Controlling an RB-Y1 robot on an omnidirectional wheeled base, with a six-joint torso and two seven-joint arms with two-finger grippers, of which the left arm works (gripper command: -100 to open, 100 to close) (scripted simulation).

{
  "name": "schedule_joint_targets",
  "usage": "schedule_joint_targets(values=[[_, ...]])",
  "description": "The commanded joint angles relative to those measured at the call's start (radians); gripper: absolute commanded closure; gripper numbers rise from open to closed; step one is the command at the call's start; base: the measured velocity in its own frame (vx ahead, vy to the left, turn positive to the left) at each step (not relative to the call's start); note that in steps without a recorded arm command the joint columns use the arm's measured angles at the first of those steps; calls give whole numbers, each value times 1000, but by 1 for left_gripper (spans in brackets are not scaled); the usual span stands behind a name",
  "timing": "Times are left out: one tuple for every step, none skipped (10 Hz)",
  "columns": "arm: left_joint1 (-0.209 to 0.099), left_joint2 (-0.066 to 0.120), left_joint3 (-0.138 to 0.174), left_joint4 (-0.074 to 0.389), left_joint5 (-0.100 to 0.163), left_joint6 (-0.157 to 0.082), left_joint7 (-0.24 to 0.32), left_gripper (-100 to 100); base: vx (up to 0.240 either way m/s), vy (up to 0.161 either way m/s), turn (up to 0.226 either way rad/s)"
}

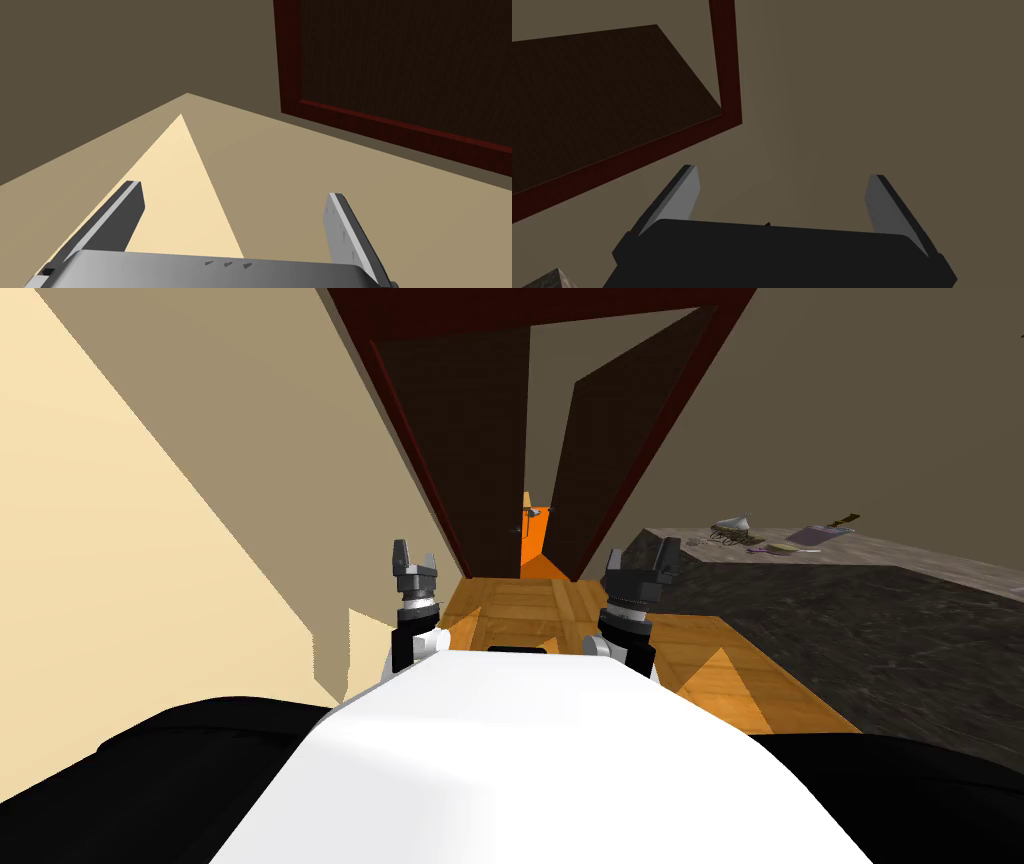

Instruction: Push the door open

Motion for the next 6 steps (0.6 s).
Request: schedule_joint_targets(values=[[-12,7,-2,33,-3,-8,5,-100,-45,8,34],[-16,9,-2,43,-3,-10,6,-100,116,-21,-11],[-22,12,-4,61,-5,-15,8,-100,149,-31,5],[-29,15,-5,80,-6,-19,11,-100,134,-43,13],[-38,19,-6,103,-8,-25,14,-100,130,-45,15],[-43,21,-7,117,-9,-28,16,-100,135,-42,10]])
